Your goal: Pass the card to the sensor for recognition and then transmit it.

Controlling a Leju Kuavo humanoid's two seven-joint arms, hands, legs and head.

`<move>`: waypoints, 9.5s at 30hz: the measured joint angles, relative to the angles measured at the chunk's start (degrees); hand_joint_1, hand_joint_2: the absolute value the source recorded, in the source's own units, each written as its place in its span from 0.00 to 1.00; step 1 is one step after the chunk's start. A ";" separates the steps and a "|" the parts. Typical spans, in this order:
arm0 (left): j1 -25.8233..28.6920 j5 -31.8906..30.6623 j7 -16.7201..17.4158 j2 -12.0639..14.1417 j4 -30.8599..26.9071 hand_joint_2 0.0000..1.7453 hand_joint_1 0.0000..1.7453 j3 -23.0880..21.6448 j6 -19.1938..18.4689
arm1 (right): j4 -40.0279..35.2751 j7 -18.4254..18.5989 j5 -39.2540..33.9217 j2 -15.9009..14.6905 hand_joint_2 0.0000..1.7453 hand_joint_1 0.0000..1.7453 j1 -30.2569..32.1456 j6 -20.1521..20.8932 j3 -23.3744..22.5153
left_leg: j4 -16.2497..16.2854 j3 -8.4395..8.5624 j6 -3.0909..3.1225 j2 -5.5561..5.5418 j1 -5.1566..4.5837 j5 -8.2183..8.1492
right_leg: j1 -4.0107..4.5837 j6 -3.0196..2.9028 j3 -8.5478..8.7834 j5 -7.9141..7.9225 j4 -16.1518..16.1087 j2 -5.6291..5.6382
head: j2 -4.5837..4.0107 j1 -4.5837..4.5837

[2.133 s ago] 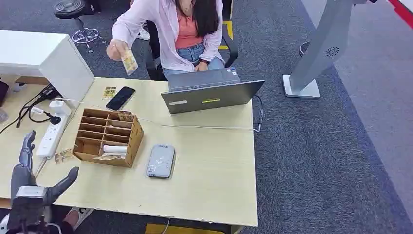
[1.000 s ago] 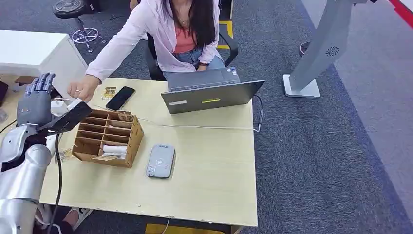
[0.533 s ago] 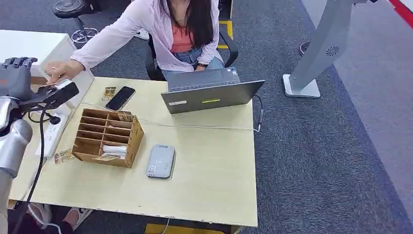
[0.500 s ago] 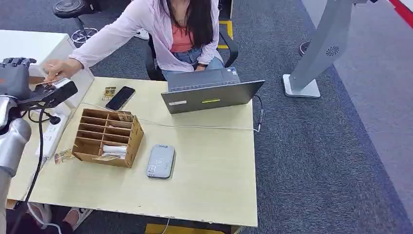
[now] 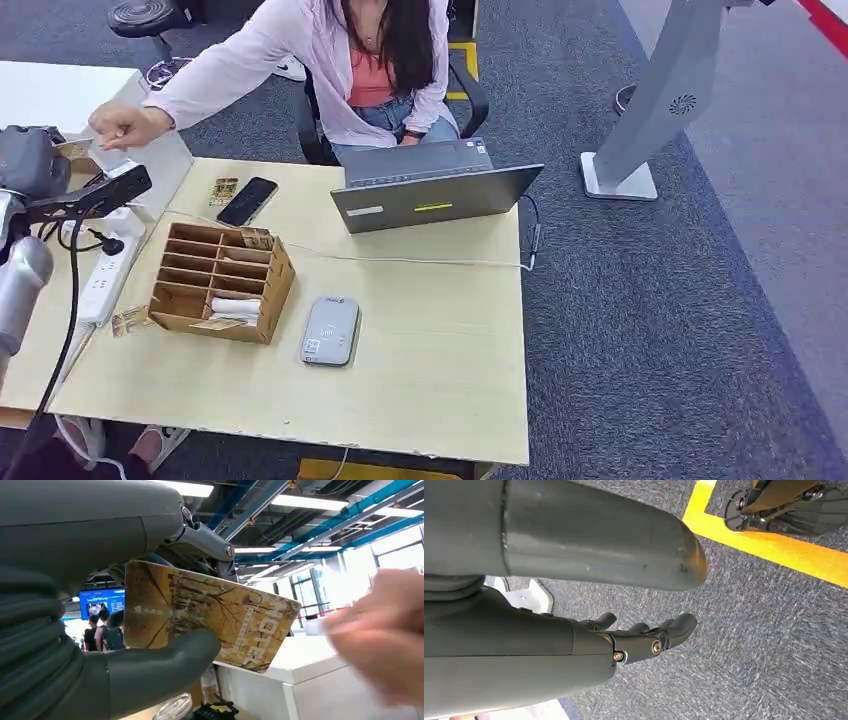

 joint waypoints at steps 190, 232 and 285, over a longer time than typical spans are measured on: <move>53.22 9.31 0.26 2.99 -62.95 1.00 0.00 -14.51 -10.75 | 0.20 0.77 -2.88 1.90 0.00 0.00 -0.04 -2.45 -8.70 | -0.01 -0.16 0.02 0.06 0.01 0.01 | 0.02 -0.01 -0.17 0.01 -0.03 -0.02 | 0.00 0.00; 49.51 10.25 1.40 2.34 -51.01 1.00 1.00 -8.55 -12.57 | 0.20 0.77 -0.85 1.90 0.00 0.00 -0.07 -0.74 -8.55 | -0.01 -0.16 0.02 0.07 0.01 0.02 | 0.02 -0.01 -0.17 0.01 -0.03 -0.02 | 0.00 0.00; 21.15 -0.39 -3.15 -0.87 -38.54 1.00 1.00 -1.64 11.61 | 0.20 -1.07 5.09 1.90 0.00 0.00 -0.54 1.22 -3.82 | 0.02 -0.17 -0.04 -0.09 0.03 0.20 | 0.04 -0.06 -0.15 0.23 -0.01 -0.14 | 0.00 0.02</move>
